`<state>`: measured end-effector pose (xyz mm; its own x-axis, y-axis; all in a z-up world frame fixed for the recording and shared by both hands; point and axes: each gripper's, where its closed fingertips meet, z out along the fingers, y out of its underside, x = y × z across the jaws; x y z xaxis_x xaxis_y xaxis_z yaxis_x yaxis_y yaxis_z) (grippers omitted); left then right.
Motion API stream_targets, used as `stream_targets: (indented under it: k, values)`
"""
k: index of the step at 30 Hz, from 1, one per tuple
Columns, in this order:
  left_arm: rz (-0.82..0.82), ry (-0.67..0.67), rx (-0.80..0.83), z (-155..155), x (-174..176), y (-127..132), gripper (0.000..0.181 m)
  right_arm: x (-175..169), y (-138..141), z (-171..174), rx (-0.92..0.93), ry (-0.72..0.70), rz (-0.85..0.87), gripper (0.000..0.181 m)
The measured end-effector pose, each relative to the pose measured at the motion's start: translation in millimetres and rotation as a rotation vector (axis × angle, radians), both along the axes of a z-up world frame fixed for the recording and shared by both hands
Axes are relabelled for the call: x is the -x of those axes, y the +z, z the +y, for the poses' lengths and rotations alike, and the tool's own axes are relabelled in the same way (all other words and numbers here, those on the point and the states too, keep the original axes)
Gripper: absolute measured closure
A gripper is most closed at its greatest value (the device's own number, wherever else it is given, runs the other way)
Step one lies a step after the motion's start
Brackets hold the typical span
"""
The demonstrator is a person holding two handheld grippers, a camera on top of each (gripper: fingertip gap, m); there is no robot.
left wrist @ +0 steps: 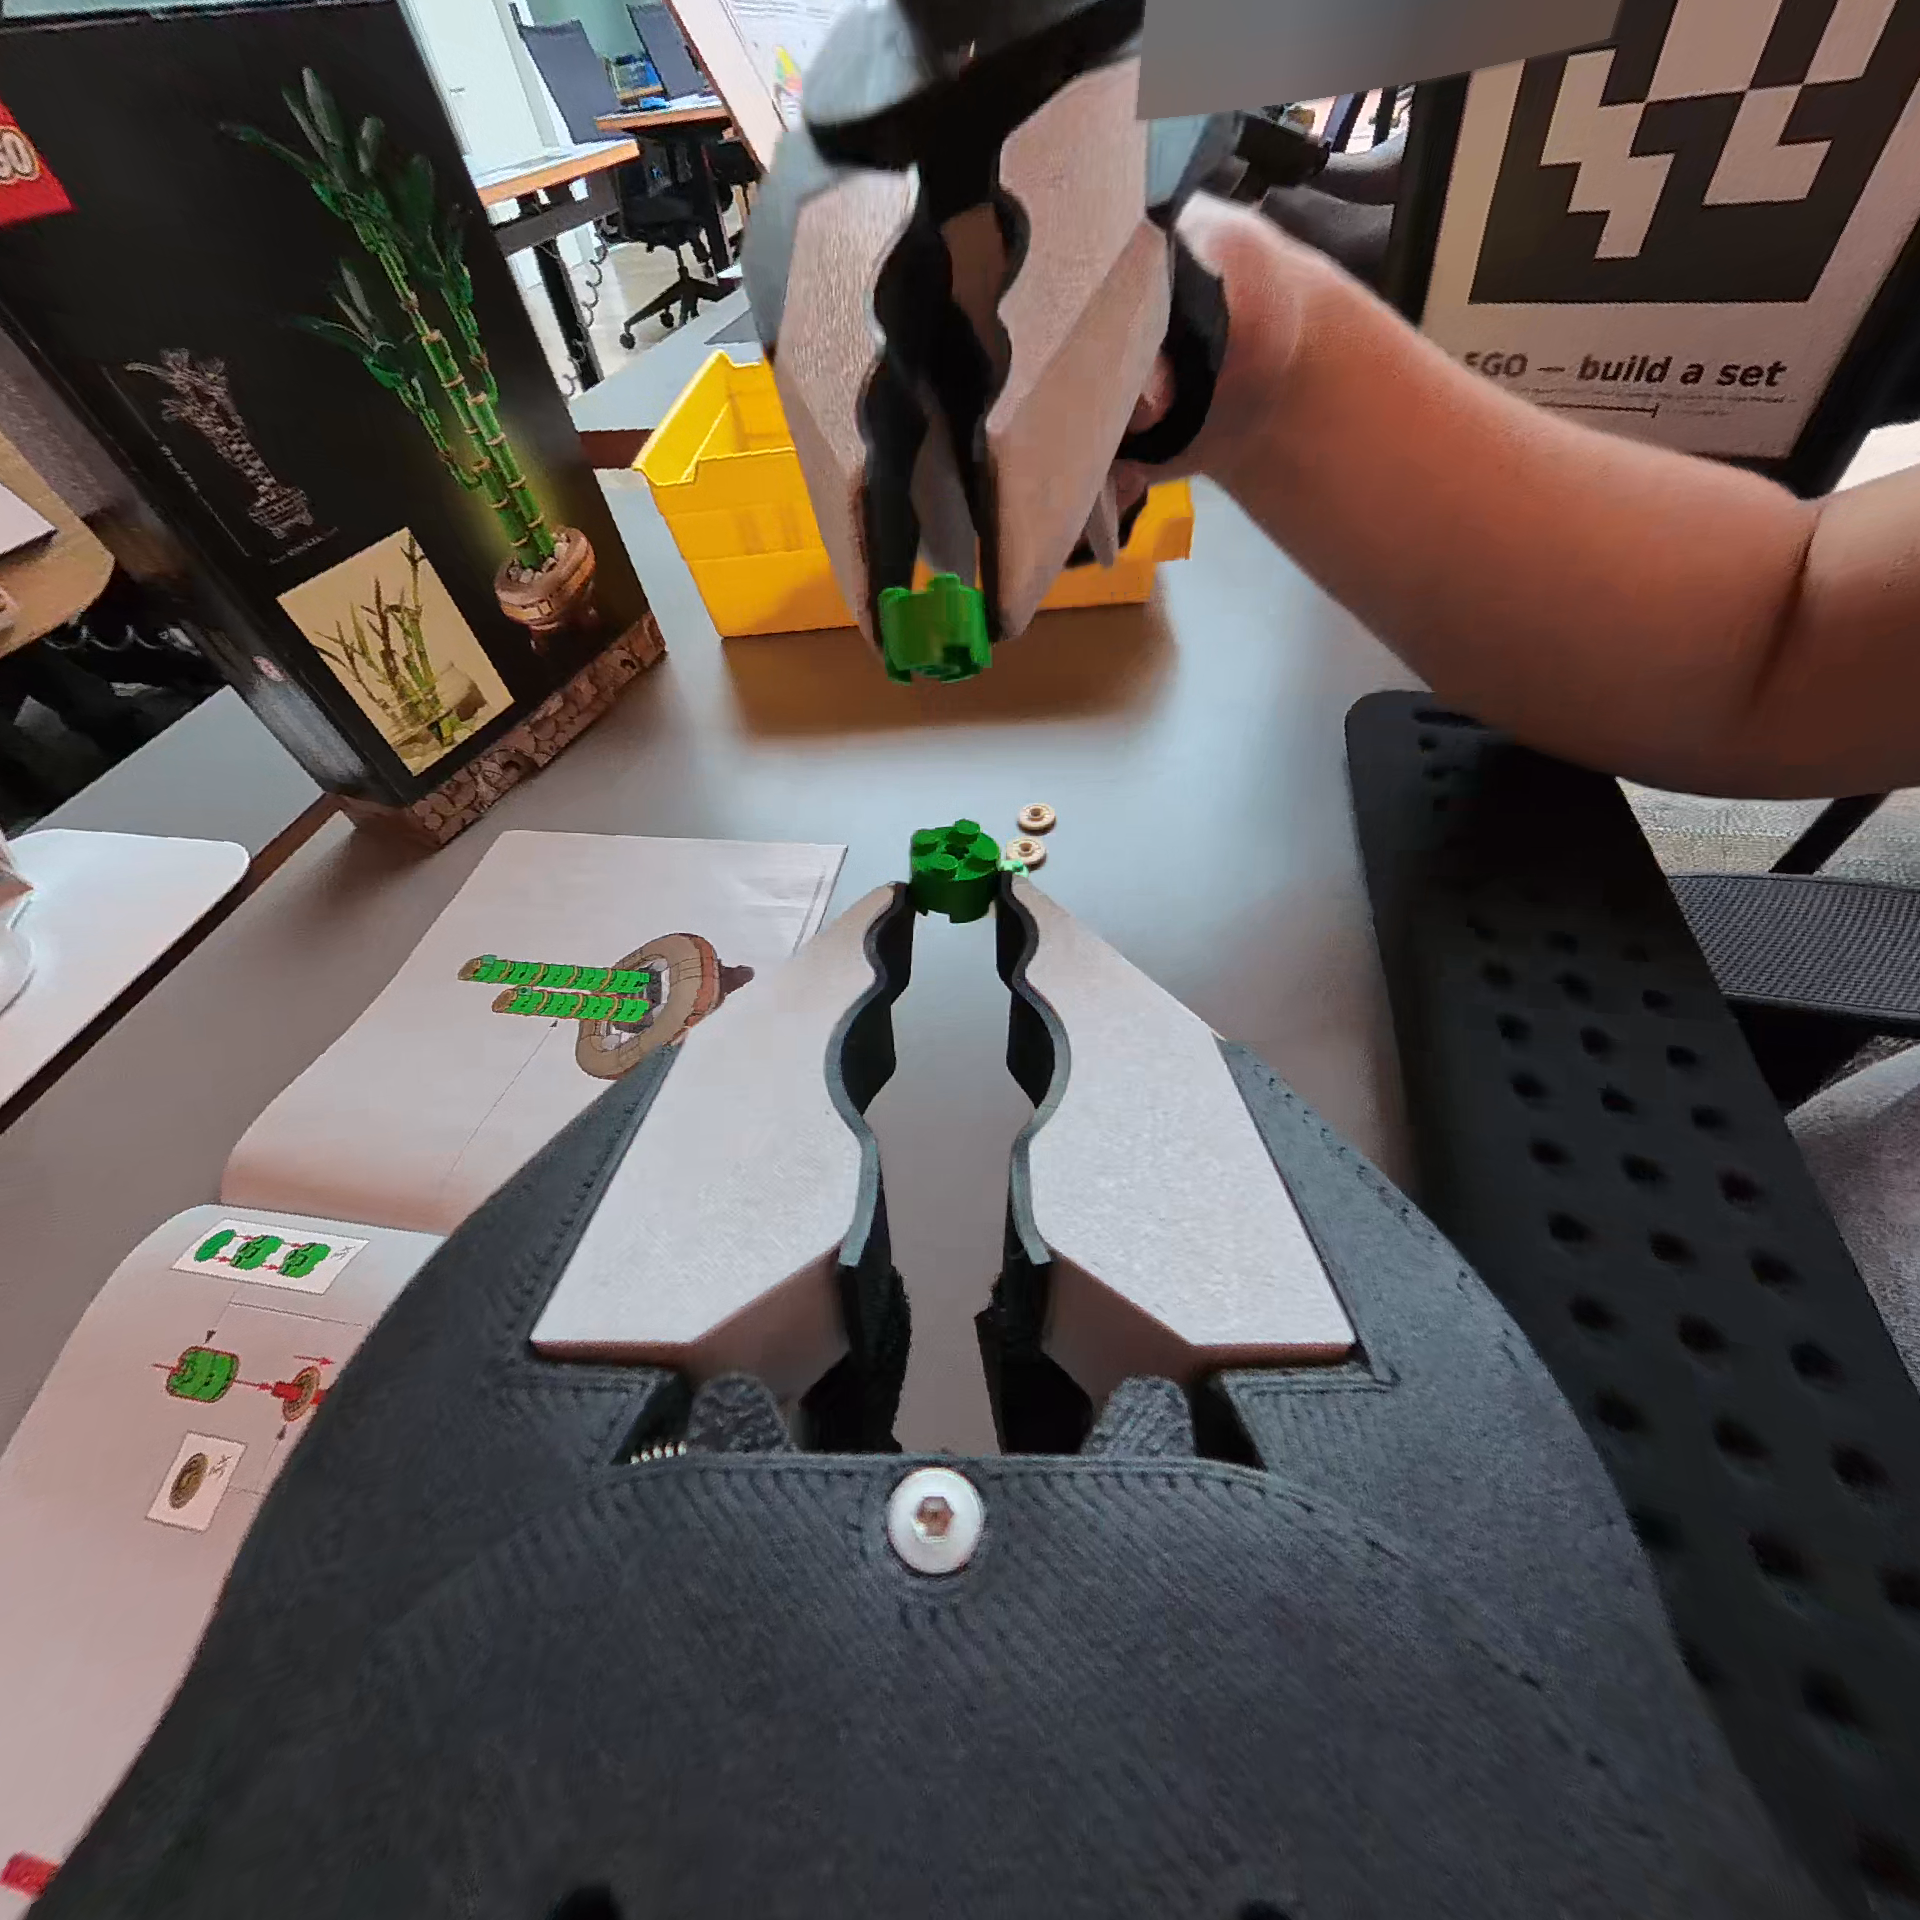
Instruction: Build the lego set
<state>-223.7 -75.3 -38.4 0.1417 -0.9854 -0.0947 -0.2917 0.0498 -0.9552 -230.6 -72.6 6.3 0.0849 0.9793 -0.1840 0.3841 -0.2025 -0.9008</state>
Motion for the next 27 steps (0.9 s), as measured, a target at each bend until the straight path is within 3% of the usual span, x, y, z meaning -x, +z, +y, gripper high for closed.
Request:
stream_targets:
  k: [5,7,9,19,27]
  values:
    - [0.014,0.02,0.015,8.5,6.8,-2.9,0.167,7.2,-8.8,4.8,-0.232,0.074,-0.353,0.167]
    - [0.01,0.003,0.031,9.1,8.7,-4.1,0.167,14.3,-10.3,5.1,-0.239,0.105,-0.4,0.167]
    - [0.016,0.026,0.019,16.2,12.9,-6.9,0.167,15.9,-14.3,21.0,-0.235,0.029,-0.44,0.167]
    - [0.027,0.313,-0.185,57.1,31.6,2.1,0.167,32.2,-13.0,49.8,-0.215,-0.15,-0.391,0.168]
    - [0.012,0.372,-0.186,64.1,38.4,7.5,0.167,42.7,-20.4,53.9,-0.252,-0.167,-0.412,0.168]
